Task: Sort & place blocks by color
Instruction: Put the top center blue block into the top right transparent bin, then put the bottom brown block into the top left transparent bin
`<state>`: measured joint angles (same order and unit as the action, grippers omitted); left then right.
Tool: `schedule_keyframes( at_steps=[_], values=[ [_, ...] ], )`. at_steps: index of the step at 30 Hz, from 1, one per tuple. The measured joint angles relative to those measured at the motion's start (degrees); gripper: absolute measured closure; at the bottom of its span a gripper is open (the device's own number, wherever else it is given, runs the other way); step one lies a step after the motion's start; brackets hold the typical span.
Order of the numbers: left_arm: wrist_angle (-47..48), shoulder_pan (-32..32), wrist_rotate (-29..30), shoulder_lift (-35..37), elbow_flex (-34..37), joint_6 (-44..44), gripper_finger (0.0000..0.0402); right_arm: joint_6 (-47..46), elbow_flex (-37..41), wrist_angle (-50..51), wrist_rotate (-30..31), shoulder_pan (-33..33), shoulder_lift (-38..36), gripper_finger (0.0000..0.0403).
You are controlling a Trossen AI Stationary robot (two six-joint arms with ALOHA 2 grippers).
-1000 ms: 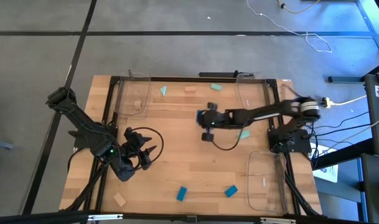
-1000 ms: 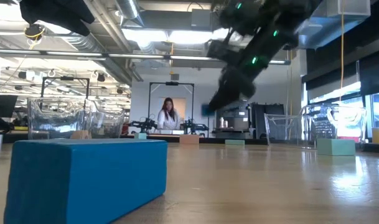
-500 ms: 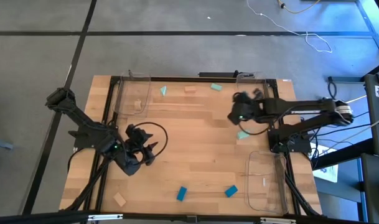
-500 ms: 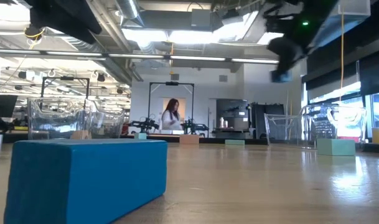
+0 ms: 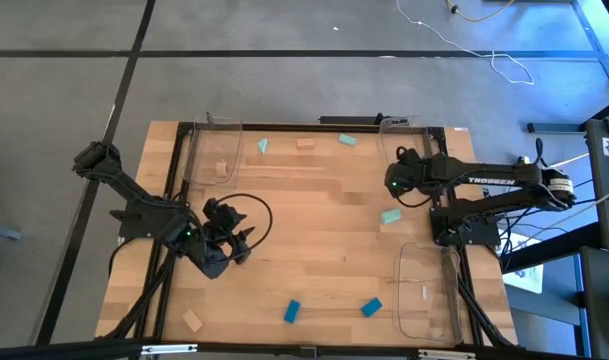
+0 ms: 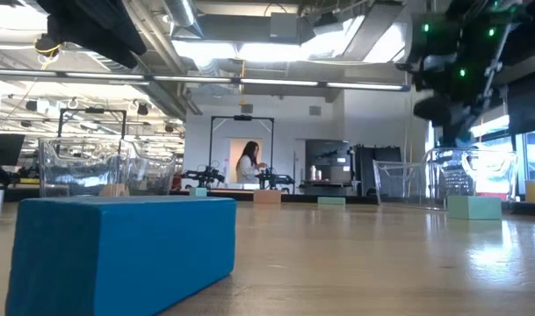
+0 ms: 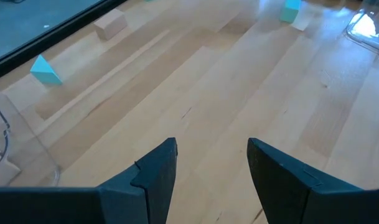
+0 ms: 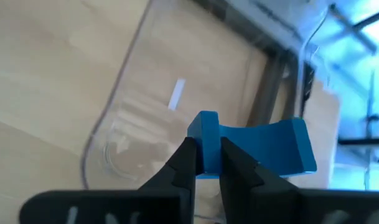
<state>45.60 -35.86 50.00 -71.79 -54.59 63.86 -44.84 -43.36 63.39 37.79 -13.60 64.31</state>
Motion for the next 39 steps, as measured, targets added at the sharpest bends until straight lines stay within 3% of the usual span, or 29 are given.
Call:
schedule_keyframes(
  at_steps=[11,17,23,29,39],
  values=[
    [0.02,1.6,4.63,0.0,0.0,-0.1,0.0213,1.89,6.42,-6.82,-7.43,-5.96,0.0,0.0363],
    [0.15,3.18,4.27,0.0,0.0,-1.48,0.0213,1.88,7.31,-8.14,-8.03,-7.36,-0.04,0.0363],
    [0.2,4.1,3.14,0.0,0.0,-1.55,0.0213,2.07,7.29,-8.43,-7.1,-7.37,-0.08,0.0311],
    [0.22,4.09,3.02,0.0,0.0,-1.55,0.0213,3.45,7.29,-9.17,-6.28,-7.35,-0.08,0.0303],
    [0.24,4.09,2.91,0.0,0.0,-1.53,0.0213,14.66,-0.54,-10.22,-8.32,-6.93,0.07,0.0303]
  ],
)
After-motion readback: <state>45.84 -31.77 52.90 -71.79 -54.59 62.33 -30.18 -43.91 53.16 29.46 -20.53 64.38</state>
